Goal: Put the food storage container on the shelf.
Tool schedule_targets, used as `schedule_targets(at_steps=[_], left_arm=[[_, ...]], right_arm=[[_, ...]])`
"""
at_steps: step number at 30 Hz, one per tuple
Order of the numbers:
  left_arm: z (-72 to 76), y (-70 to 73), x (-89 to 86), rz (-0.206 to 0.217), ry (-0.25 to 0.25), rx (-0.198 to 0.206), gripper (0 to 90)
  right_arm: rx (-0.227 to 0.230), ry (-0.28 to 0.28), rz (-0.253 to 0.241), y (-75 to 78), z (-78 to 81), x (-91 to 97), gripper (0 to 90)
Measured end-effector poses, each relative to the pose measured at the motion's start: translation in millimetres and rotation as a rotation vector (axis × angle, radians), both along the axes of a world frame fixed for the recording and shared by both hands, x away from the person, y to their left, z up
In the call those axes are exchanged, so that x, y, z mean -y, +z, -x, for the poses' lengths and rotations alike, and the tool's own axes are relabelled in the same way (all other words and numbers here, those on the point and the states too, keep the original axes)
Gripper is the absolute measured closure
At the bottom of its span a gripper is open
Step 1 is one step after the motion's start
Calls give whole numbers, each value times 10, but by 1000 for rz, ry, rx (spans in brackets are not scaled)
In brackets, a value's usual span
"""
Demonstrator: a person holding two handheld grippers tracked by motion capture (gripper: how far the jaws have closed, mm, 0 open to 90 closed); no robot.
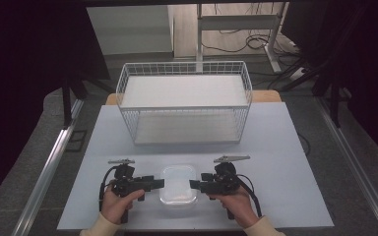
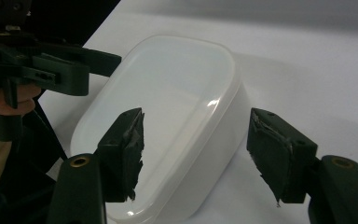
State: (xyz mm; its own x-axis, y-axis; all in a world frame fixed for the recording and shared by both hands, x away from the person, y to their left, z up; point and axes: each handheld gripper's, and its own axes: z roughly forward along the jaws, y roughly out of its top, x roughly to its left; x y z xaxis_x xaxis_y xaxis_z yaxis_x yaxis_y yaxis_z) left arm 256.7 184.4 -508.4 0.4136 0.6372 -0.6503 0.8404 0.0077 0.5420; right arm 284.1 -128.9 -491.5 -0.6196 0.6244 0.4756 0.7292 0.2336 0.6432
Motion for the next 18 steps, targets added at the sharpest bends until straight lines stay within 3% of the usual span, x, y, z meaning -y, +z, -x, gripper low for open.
schedule_targets(at_steps=[10,18], left_arm=[[-8,-97,71,66,-30,-53,409],[28,-86,57,54,2,-50,558]], right_arm=[[-37,-19,-31,-65,2,-38,430],[-73,-34,-57,-81,7,-13,572]])
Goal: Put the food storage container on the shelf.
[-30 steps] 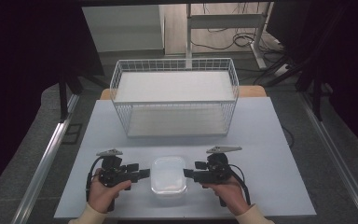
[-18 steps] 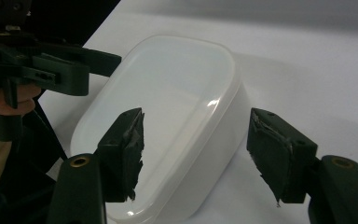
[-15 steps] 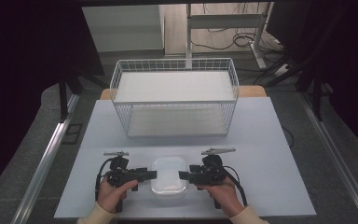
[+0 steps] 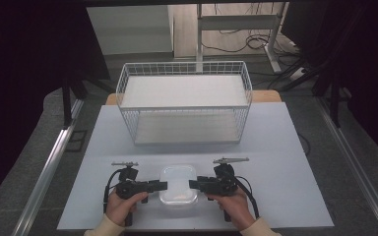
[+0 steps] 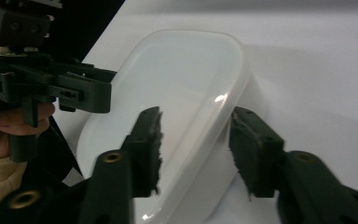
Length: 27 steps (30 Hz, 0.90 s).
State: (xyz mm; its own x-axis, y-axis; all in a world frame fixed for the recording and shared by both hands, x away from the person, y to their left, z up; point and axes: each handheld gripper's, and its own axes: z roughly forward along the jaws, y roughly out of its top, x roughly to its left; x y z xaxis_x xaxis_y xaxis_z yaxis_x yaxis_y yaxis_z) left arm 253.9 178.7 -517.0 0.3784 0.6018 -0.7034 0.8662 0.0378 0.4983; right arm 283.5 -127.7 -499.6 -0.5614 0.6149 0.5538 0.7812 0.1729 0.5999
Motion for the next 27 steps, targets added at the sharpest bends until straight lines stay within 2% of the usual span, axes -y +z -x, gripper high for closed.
schedule_targets(at_steps=[1,5,7,14,16,17,18,19,21,22,25,27], left_arm=[[14,14,-3,-1,4,4,570],[54,67,-37,2,8,22,651],[74,96,-48,4,7,35,688],[109,140,-59,6,2,58,724],[121,156,-60,2,2,69,736],[138,182,-54,-15,5,95,743],[138,182,-54,-15,5,95,749],[146,195,-52,-17,6,106,757],[164,232,-52,-28,4,136,773],[164,232,-52,-28,4,136,781],[181,256,-38,-46,3,156,793],[181,253,-37,-46,4,156,794]], right_arm=[[-32,-7,-22,3,-8,32,611],[-61,-8,-62,17,-5,88,673],[-63,-4,-73,27,2,106,691],[-67,-3,-101,57,24,150,732],[-53,-2,-100,70,32,154,743],[-38,-1,-98,94,46,150,753],[-38,-1,-98,94,46,150,753],[-21,-1,-94,113,55,151,767],[-14,0,-95,126,59,161,782],[-14,0,-95,126,59,161,782],[34,10,-73,162,79,157,797],[43,9,-67,171,87,152,796]])
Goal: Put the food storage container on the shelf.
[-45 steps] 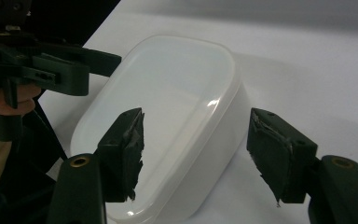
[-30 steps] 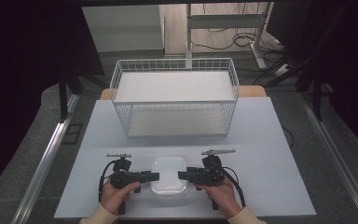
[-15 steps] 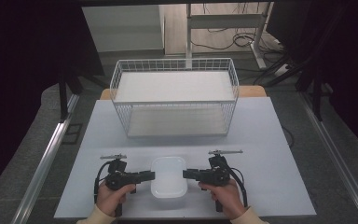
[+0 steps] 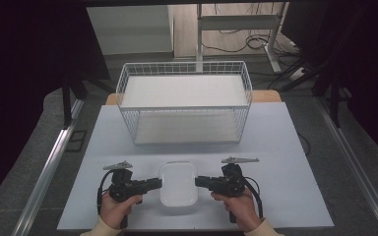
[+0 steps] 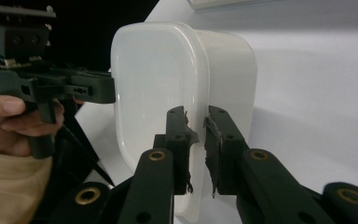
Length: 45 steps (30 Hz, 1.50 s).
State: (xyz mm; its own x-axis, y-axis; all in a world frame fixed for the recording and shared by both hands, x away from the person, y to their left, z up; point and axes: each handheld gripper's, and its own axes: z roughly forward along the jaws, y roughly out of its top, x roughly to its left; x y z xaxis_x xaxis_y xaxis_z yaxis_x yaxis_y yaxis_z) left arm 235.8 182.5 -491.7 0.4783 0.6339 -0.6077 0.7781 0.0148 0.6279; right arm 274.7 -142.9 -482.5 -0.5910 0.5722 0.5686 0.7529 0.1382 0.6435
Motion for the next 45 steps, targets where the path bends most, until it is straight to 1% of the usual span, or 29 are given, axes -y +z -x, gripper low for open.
schedule_targets(at_steps=[1,5,6,7,8,10,11,12,13,14,16,18,19,21,22,23,24,28,29,30,31,33,35,36,38,39,41,44,45], left_arm=[[1,-1,-3,2,-2,1,794],[11,22,-3,5,2,22,795],[23,49,-5,-1,0,36,795],[23,49,-5,-1,0,36,795],[32,79,-6,1,3,52,795],[38,98,-9,0,1,56,795],[50,133,-13,-1,1,72,796],[50,133,-13,-1,1,72,796],[66,183,-15,-4,0,94,796],[66,183,-15,-4,0,94,796],[79,247,-18,-3,1,119,796],[82,267,-18,-2,2,124,796],[85,304,-15,-4,4,136,796],[85,322,-13,-6,3,141,796],[81,359,-9,-10,3,153,796],[81,359,-9,-10,3,153,797],[65,399,-8,-15,1,164,797],[31,460,-2,-14,2,174,797],[-7,513,1,-19,-2,190,797],[-7,513,1,-19,-2,190,797],[-46,560,4,-14,-1,196,797],[-72,589,5,-16,-2,202,797],[-113,633,2,-16,-2,210,797],[-151,683,0,-18,-2,220,797],[-180,721,-2,-20,-3,230,797],[-201,754,-5,-20,-3,235,797],[-260,846,-9,-20,-1,250,797],[-319,938,-18,-17,-1,265,797],[-319,938,-18,-17,-1,265,797]], right_arm=[[16,2,8,12,9,-3,797],[39,6,2,39,16,2,797],[46,9,3,53,19,2,797],[56,10,2,64,24,0,797],[64,11,1,79,28,0,797],[78,15,-3,111,38,3,798],[87,19,-6,128,43,4,798],[87,19,-6,128,43,4,798],[108,21,-9,166,54,4,798],[108,21,-9,166,54,4,798],[132,24,-14,233,65,3,798],[138,25,-14,257,67,3,798],[160,28,-12,303,69,3,798],[166,29,-12,317,69,4,798],[180,30,-10,351,65,4,798],[186,31,-10,367,62,4,798],[192,32,-9,383,55,5,798],[211,32,-12,451,16,12,797],[219,33,-12,480,-3,16,797],[219,33,-12,480,-3,16,797],[231,33,-13,528,-36,21,798],[239,33,-14,550,-56,23,797],[247,32,-14,600,-93,22,797],[258,32,-13,653,-136,19,797],[264,32,-14,674,-153,16,797],[277,33,-10,746,-202,11,797],[286,34,-8,814,-241,7,797],[301,31,-9,912,-292,0,797],[301,31,-9,912,-292,0,797]])
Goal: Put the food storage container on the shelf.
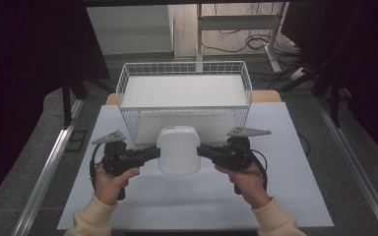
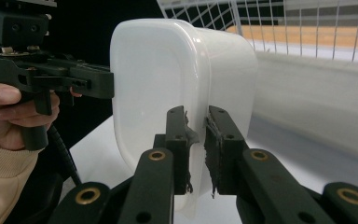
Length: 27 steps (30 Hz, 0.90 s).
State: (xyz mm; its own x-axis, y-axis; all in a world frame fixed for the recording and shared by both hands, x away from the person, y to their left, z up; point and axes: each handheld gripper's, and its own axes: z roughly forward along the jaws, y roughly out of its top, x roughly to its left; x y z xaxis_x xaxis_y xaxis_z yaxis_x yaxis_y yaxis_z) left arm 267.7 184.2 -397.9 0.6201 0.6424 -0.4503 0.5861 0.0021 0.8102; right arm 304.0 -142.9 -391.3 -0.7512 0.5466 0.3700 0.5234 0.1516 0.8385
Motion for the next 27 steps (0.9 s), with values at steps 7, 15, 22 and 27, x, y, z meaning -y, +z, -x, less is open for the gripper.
schedule_targets(at_steps=[7,15,22,27], left_arm=[[-232,193,-26,2,2,17,796],[-344,400,-46,-4,-4,46,796],[-448,594,-68,15,-14,73,797],[-505,675,-59,13,-13,83,796]], right_arm=[[19,-11,-19,186,-203,-22,798],[39,-9,-34,369,-318,-31,799],[66,-5,-37,613,-396,-33,800],[75,-11,-34,706,-433,-30,800]])
